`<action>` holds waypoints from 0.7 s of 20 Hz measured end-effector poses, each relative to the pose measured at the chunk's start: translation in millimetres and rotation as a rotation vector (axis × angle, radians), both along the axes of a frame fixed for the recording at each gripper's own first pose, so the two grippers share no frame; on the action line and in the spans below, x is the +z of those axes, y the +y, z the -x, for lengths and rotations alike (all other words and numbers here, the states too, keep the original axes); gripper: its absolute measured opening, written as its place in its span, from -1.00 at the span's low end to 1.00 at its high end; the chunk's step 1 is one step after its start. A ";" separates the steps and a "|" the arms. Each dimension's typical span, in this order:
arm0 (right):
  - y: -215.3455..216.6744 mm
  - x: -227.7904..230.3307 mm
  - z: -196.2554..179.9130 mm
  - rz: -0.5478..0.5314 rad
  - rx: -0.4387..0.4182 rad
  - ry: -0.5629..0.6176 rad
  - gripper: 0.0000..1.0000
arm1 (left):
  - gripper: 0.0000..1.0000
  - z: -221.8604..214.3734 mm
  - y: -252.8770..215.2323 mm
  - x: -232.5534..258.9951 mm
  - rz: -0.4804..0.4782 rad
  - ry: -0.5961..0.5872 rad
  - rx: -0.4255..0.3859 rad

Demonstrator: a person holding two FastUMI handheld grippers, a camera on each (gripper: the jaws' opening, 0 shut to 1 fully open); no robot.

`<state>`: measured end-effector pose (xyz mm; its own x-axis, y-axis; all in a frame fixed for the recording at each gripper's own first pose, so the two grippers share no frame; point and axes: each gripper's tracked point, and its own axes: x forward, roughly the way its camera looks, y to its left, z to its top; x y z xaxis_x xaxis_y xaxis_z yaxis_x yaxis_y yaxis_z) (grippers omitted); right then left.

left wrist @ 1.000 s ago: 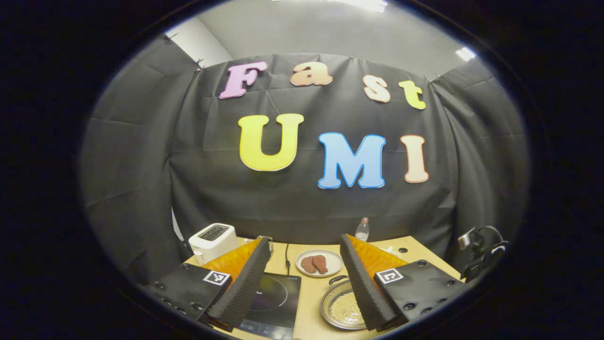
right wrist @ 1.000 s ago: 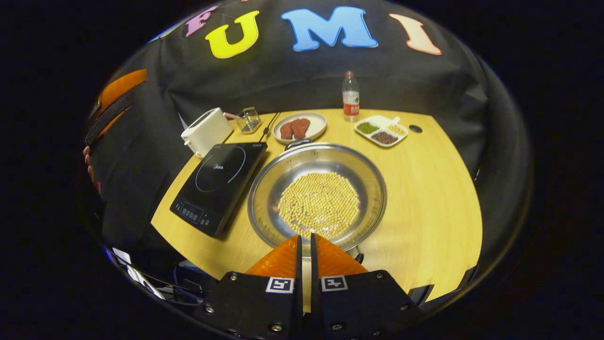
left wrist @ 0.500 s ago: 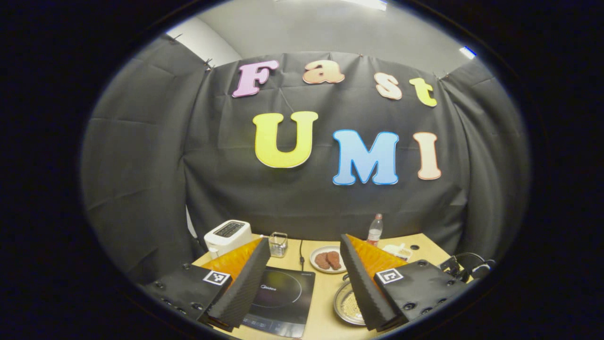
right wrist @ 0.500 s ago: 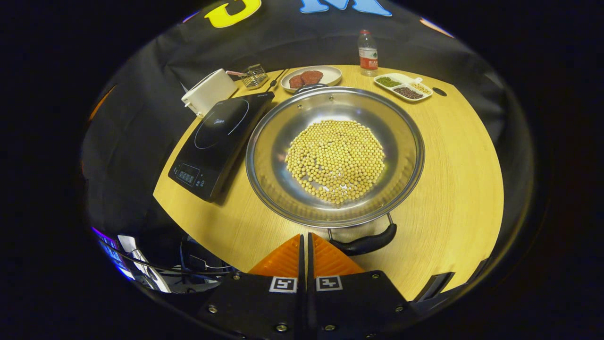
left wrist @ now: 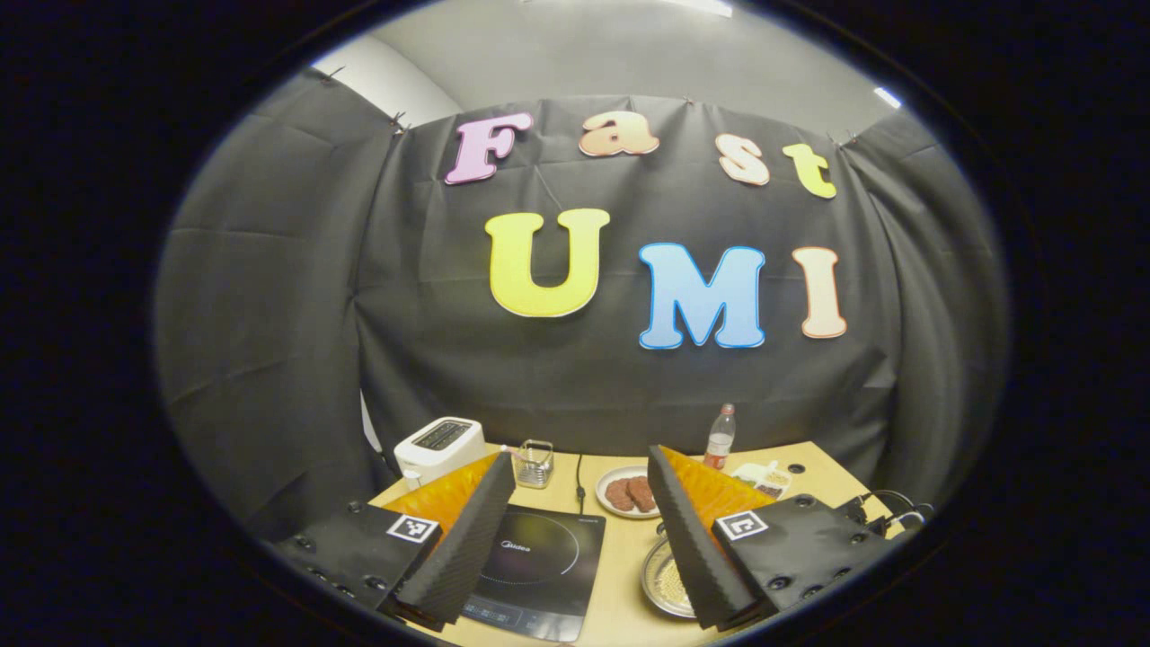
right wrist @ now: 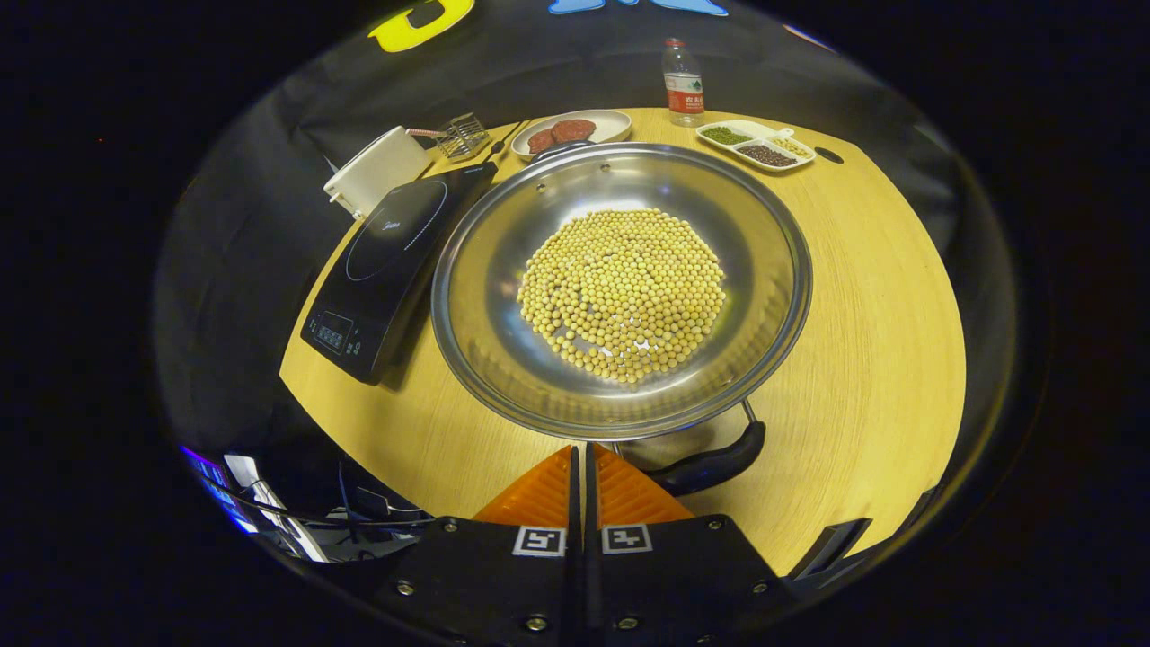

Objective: First push the handle of the pot to place it horizontally, then grasp the pot with both hands and set it on the induction cooktop.

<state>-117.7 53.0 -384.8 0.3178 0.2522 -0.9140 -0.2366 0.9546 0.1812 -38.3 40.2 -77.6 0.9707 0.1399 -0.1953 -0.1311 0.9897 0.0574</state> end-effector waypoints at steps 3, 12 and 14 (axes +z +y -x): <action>-17.6 -1.4 -6.4 0.026 -0.034 -0.008 -0.99 | 0.93 -4.3 -8.8 0.7 0.000 -0.004 -0.017; -67.1 -1.4 -20.7 0.090 -0.123 -0.047 -0.99 | 0.93 -13.9 -29.2 7.9 -0.001 -0.018 -0.056; -78.7 -1.6 -25.2 0.108 -0.151 -0.054 -0.99 | 0.93 -15.0 -30.3 6.5 0.007 -0.012 -0.058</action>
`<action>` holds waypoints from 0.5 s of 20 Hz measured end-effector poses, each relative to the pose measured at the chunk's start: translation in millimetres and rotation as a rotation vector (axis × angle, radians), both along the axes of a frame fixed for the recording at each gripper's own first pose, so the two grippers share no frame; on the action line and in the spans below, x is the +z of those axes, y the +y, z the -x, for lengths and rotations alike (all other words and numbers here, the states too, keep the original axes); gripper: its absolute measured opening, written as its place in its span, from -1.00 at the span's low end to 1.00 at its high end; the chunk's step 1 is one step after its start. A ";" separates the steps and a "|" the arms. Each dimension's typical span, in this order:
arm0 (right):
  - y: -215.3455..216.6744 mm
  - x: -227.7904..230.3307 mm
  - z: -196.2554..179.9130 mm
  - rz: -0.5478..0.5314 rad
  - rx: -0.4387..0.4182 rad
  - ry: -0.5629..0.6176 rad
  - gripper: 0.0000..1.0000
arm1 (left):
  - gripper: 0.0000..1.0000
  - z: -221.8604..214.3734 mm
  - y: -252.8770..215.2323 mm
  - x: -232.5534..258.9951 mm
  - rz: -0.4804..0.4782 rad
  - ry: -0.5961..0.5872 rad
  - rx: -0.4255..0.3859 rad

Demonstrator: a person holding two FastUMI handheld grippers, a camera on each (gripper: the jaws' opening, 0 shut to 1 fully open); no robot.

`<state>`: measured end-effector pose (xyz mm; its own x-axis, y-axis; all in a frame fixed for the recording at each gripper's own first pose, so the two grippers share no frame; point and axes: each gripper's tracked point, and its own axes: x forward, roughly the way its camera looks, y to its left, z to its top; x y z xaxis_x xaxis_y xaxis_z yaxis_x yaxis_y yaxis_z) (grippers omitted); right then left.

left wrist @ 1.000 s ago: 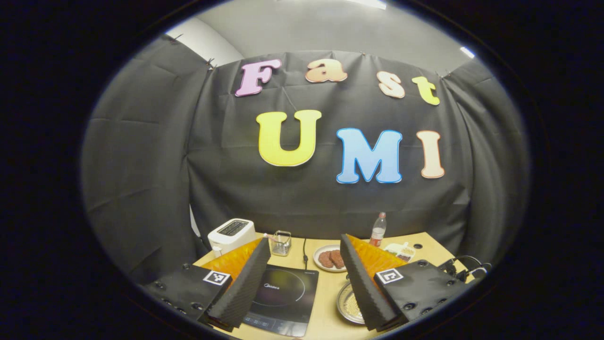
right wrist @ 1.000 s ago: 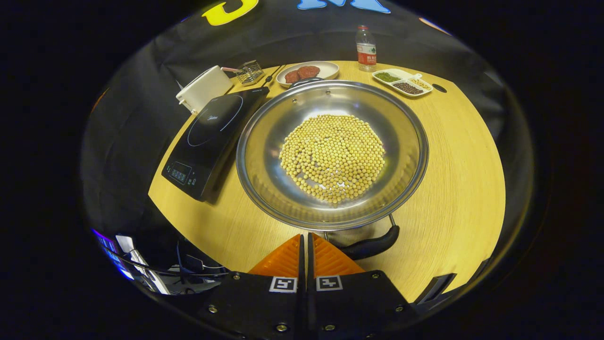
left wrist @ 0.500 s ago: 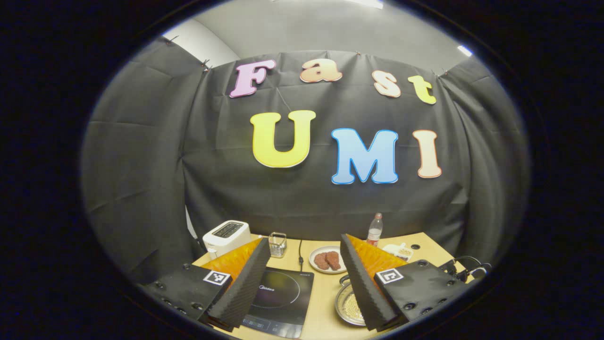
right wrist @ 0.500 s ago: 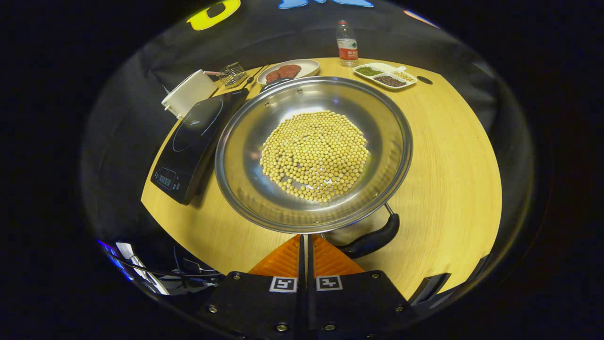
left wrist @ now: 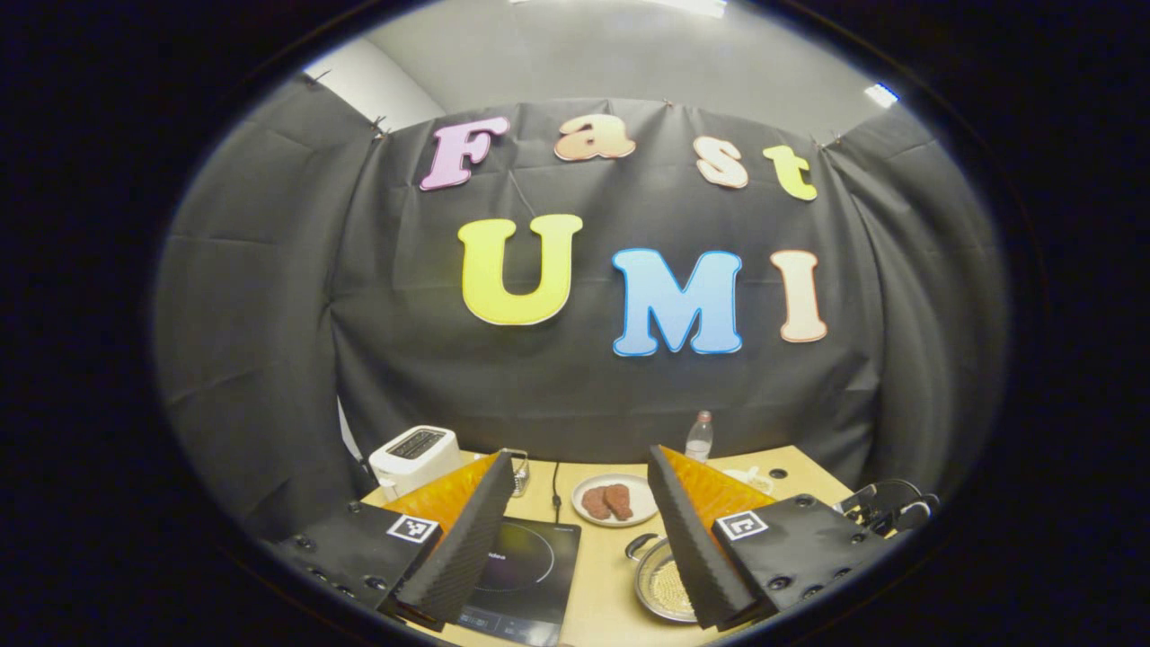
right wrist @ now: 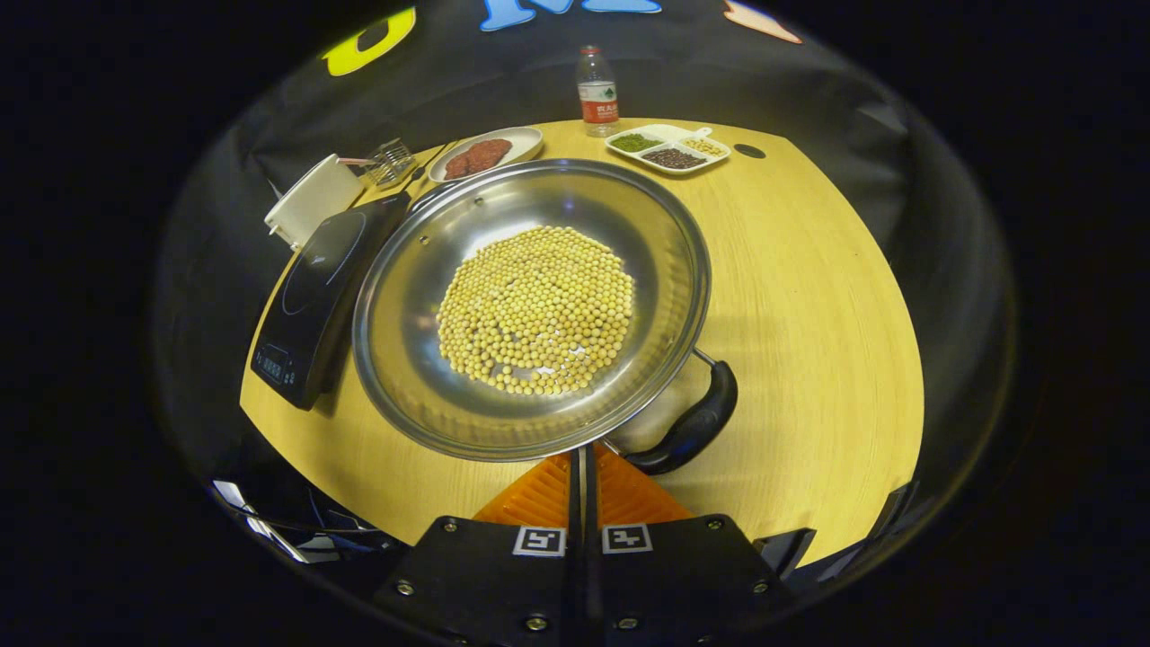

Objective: First push the handle of the pot to place it horizontally, then grasp the pot with both hands and set it on the induction cooktop.

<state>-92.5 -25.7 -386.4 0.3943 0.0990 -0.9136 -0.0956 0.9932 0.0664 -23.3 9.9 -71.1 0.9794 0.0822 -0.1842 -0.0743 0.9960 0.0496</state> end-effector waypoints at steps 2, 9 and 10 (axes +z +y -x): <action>-10.5 -0.1 -4.2 0.012 -0.016 -0.005 -0.99 | 0.90 -0.4 -0.4 0.8 0.005 -0.002 0.002; -44.2 0.6 -25.2 0.095 0.002 -0.032 -0.99 | 0.90 -3.7 -9.9 0.7 0.017 0.004 -0.006; -48.8 0.2 -29.0 0.111 0.014 -0.037 -0.99 | 0.90 -4.2 -11.2 1.3 0.016 0.003 -0.005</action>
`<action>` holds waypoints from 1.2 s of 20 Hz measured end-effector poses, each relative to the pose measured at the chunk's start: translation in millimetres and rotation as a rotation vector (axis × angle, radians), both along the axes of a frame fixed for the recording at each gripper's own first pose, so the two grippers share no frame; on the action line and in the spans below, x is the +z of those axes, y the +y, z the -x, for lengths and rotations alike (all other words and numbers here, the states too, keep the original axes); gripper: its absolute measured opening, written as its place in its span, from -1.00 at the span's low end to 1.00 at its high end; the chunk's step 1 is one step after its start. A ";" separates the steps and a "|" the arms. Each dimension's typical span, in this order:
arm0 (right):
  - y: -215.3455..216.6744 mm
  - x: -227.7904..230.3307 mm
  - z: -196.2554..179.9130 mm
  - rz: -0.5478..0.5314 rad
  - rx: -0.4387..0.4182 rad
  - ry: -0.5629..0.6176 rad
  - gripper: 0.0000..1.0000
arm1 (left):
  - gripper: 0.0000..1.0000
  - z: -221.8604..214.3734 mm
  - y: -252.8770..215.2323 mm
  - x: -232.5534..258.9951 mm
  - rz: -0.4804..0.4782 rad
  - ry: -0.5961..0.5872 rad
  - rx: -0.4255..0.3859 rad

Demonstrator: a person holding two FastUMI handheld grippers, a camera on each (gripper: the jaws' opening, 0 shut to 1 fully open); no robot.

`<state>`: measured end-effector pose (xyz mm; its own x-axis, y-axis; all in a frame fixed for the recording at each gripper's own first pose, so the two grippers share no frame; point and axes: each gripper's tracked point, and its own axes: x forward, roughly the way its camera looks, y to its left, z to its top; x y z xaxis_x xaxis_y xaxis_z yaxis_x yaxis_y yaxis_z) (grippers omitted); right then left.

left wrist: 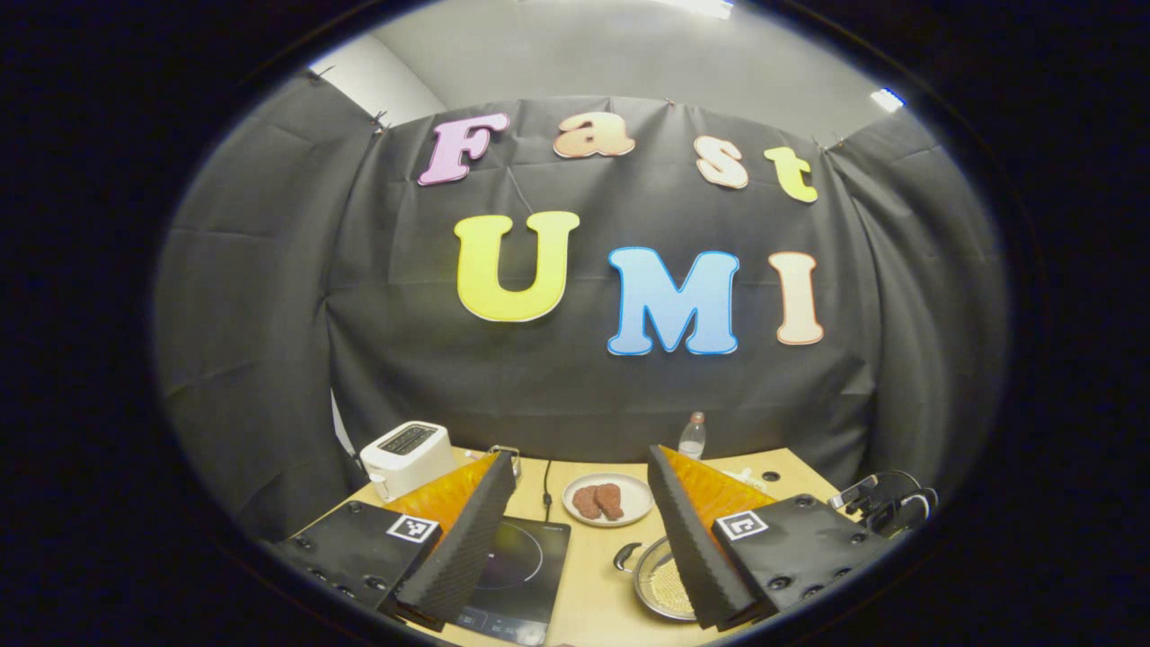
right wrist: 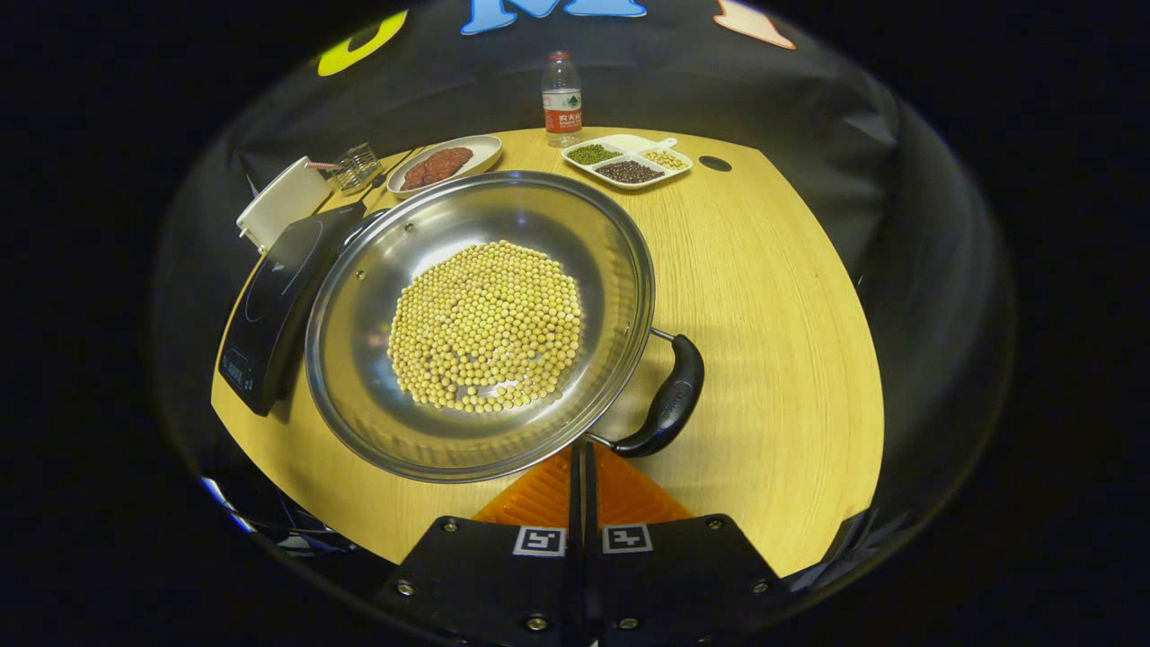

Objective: First push the handle of the pot to place it horizontally, then grasp the pot with both hands and set it on the induction cooktop.

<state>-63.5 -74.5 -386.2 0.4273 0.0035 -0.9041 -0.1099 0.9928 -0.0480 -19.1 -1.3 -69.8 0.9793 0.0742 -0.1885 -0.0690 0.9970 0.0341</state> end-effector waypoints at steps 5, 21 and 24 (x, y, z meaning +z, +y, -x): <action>-18.5 -2.1 -18.0 0.033 0.000 -0.015 -0.99 | 0.90 -2.9 -9.7 -6.0 0.002 0.010 -0.010; -55.1 -2.7 -68.0 0.012 0.023 -0.061 -0.99 | 0.96 -27.1 -45.4 -40.1 0.018 0.089 0.011; -59.4 5.1 -64.8 0.008 0.042 -0.092 -0.99 | 0.96 -28.6 -51.3 -53.9 0.022 0.125 0.006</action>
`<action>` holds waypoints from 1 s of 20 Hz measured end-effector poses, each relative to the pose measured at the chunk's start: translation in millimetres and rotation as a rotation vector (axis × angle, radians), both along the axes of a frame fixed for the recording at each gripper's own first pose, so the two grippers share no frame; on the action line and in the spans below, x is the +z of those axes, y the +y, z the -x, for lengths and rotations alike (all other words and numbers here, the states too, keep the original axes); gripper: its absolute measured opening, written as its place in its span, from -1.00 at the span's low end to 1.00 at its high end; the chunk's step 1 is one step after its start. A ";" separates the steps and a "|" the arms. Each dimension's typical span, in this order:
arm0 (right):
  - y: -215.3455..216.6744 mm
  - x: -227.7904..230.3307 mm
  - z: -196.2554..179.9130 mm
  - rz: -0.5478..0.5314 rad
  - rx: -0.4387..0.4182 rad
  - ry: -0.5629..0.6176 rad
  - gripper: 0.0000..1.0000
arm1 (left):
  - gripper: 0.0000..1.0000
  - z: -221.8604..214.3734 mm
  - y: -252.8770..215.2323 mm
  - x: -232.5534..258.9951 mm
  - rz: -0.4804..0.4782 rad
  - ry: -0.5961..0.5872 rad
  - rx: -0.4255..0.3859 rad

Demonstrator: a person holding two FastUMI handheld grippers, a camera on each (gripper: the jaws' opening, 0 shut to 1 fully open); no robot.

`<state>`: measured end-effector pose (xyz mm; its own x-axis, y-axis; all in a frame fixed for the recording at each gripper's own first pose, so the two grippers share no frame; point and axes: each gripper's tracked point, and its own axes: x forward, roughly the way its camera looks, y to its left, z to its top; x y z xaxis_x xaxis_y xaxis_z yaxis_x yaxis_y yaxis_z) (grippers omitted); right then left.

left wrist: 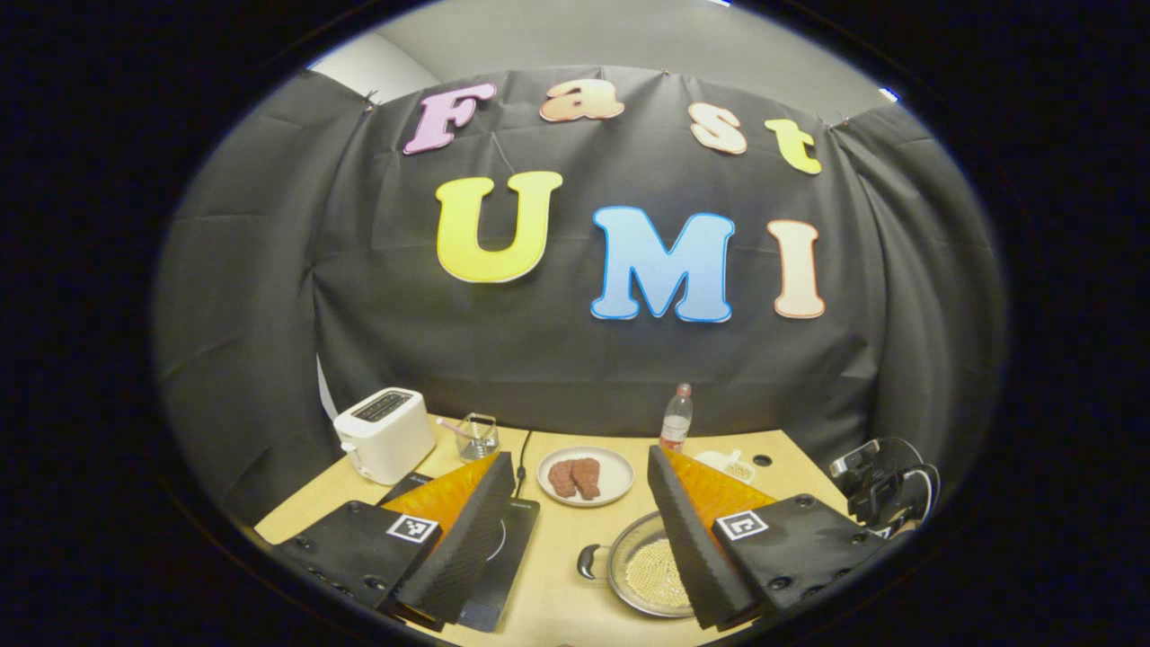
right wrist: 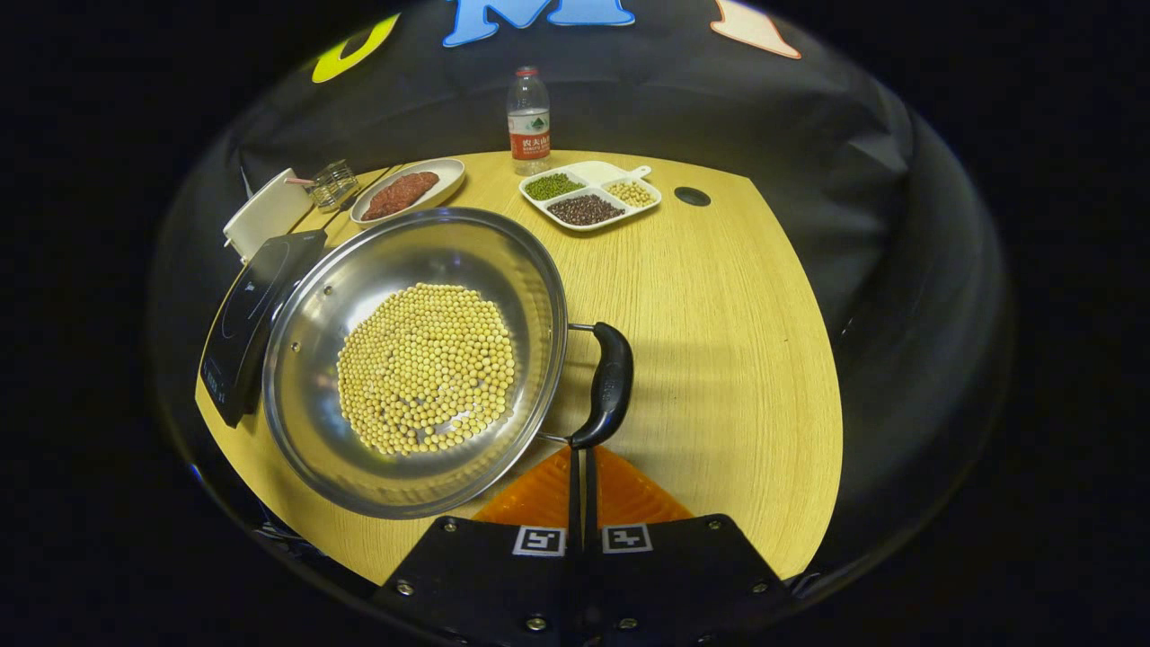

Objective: First push the handle of the pot to place it horizontally, then grasp the pot with both hands and set it on the induction cooktop.

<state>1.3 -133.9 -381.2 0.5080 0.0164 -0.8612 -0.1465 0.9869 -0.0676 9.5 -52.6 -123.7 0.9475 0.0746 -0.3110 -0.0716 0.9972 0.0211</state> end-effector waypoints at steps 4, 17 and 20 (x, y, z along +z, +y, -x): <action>3.3 26.3 9.6 -0.027 0.024 -0.078 -0.32 | 0.94 0.0 -9.6 -42.1 0.046 0.092 -0.044; 18.2 35.2 -17.3 -0.118 -0.164 -0.150 0.86 | 0.94 -17.0 -7.8 -218.8 0.118 0.499 -0.213; 14.8 20.8 -24.0 -0.119 -0.206 -0.119 0.86 | 0.95 -26.5 -3.2 -250.2 0.132 0.566 -0.209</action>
